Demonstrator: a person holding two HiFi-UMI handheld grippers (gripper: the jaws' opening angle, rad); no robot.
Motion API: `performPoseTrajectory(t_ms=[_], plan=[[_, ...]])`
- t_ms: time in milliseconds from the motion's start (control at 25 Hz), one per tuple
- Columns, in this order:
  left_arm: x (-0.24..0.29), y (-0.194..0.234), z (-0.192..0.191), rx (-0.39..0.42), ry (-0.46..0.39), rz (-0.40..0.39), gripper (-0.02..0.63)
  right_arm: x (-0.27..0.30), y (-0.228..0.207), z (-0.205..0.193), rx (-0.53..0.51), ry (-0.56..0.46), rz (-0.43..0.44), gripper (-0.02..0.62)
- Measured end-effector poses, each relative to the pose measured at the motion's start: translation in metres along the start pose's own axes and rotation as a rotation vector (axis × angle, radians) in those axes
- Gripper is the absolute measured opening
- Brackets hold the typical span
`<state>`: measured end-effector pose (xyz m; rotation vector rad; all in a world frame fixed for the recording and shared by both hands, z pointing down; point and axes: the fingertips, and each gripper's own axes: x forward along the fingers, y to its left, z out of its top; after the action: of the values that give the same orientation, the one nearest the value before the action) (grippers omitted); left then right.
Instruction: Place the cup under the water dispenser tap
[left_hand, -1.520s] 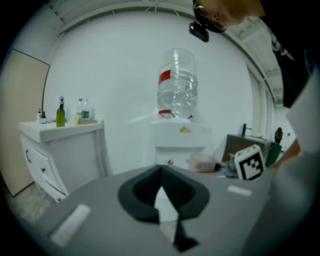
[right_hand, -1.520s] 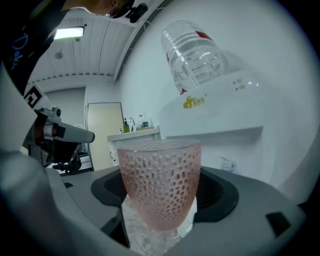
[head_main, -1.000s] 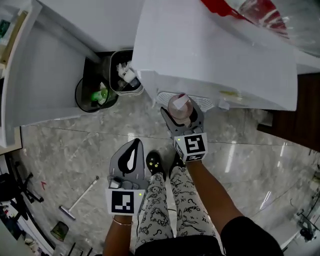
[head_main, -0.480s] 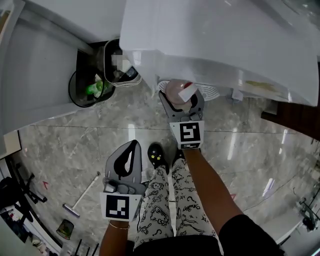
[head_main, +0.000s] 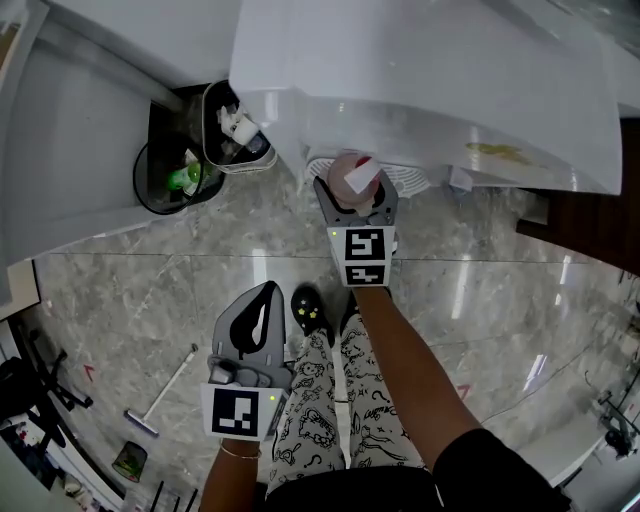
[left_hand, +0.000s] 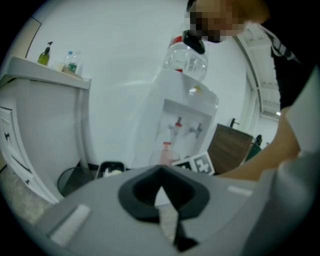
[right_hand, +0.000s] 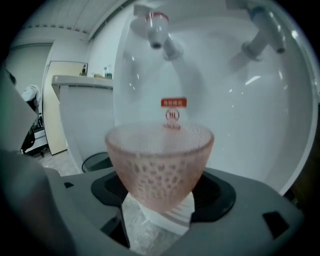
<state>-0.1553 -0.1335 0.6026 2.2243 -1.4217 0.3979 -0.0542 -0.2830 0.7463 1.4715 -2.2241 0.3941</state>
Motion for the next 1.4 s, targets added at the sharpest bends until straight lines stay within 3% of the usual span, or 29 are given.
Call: performPoseTrajectory(t_ms=[80, 280, 600, 720, 880, 1000, 1040, 1080, 1120, 1200, 1280, 1400], plan=[[-0.001, -0.001, -0.002, -0.002, 0.001, 0.0, -0.003, 0.005, -0.003, -0.014, 0.051, 0.065, 0.007, 0.359], [-0.004, -0.003, -0.005, 0.0, 0.01, -0.001, -0.003, 0.003, 0.006, -0.019, 0.027, 0.079, 0.071, 0.359], [-0.007, -0.009, -0.003, 0.004, 0.005, -0.003, -0.002, -0.008, 0.01, -0.019, 0.078, 0.089, 0.12, 0.359], [-0.009, -0.009, -0.002, 0.017, -0.003, 0.007, -0.003, -0.026, 0.008, -0.025, 0.095, 0.096, 0.108, 0.359], [-0.023, -0.006, 0.006, 0.029, -0.008, 0.04, -0.003, -0.088, 0.013, -0.025, 0.204, 0.08, 0.135, 0.359], [-0.035, -0.01, 0.033, 0.026, -0.051, 0.062, -0.003, -0.144, 0.024, 0.015, 0.198, -0.015, 0.225, 0.354], [-0.034, -0.011, 0.042, 0.032, -0.07, 0.061, -0.003, -0.158, 0.025, 0.036, 0.195, -0.065, 0.257, 0.303], [-0.033, -0.014, 0.051, 0.041, -0.079, 0.049, -0.003, -0.171, 0.025, 0.057, 0.207, -0.115, 0.293, 0.095], [-0.035, -0.022, 0.059, 0.055, -0.074, 0.023, -0.003, -0.187, 0.027, 0.078, 0.23, -0.151, 0.339, 0.015], [-0.045, -0.048, 0.081, 0.104, -0.07, -0.047, -0.003, -0.22, 0.032, 0.114, 0.247, -0.169, 0.426, 0.015], [-0.064, -0.072, 0.115, 0.141, -0.09, -0.087, -0.003, -0.252, 0.032, 0.153, 0.192, -0.171, 0.466, 0.015], [-0.099, -0.087, 0.169, 0.058, -0.143, -0.059, -0.003, -0.302, 0.025, 0.215, 0.147, -0.192, 0.482, 0.015]])
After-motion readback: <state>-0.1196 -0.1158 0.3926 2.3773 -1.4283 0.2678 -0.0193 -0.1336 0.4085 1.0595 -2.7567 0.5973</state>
